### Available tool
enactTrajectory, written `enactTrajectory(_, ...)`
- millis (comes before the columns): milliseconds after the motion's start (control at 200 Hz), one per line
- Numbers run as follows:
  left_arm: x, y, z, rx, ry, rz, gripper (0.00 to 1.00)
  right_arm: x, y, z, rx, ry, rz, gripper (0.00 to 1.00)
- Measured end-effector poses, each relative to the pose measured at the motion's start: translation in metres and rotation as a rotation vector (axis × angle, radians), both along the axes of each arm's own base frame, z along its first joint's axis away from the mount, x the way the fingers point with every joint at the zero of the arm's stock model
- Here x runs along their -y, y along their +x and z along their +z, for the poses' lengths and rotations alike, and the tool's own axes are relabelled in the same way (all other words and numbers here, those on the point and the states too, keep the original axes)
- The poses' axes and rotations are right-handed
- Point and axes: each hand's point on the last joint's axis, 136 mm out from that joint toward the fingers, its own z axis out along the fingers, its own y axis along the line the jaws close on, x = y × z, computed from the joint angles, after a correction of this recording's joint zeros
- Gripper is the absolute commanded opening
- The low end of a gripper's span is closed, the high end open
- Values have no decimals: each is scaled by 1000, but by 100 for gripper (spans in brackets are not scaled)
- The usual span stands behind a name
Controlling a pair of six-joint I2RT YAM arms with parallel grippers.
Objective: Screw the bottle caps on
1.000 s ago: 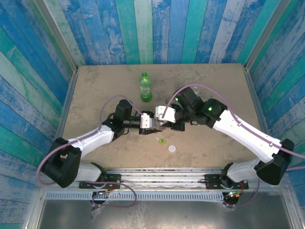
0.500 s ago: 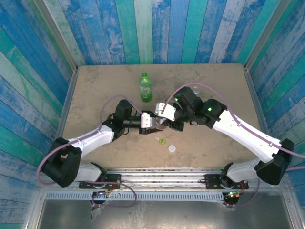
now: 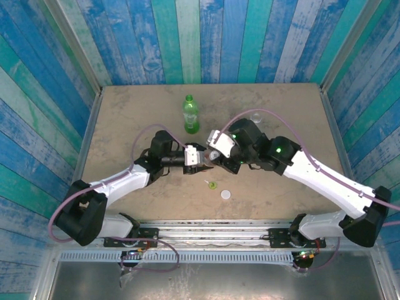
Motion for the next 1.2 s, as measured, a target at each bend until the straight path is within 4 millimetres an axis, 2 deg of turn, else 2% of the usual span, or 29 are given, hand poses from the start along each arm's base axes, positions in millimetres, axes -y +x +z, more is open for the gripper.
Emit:
enactTrajectory(220, 0, 2, 14, -20, -76, -15, 55, 12, -7, 25, 88, 249, 18, 60)
enactTrajectory(421, 3, -1, 17, -41, -99, -40, 55, 0, -2, 17, 106, 373, 34, 56)
enactTrajectory(576, 3, -2, 18, -50, -107, -46, 55, -17, 7, 13, 89, 404, 50, 47)
enactTrajectory(771, 4, -3, 18, -58, -107, -53, 56, -23, 16, 9, 95, 414, 47, 28)
enactTrajectory(866, 3, -3, 18, -59, -109, -51, 62, -23, 16, 10, 97, 414, 48, 24)
enactTrajectory(981, 3, 1, 19, -54, -122, -25, 100, -22, 17, 10, 104, 414, 40, 23)
enactTrajectory(1021, 2, 4, 20, -51, -135, -2, 94, -22, 19, 10, 105, 414, 28, 22)
enactTrajectory(1126, -7, 13, 12, -65, -176, 115, 94, -17, 32, 7, 110, 402, -56, 21)
enactTrajectory(1202, -20, 21, -1, -108, -200, 237, 94, -11, 51, 1, 115, 380, -171, 20)
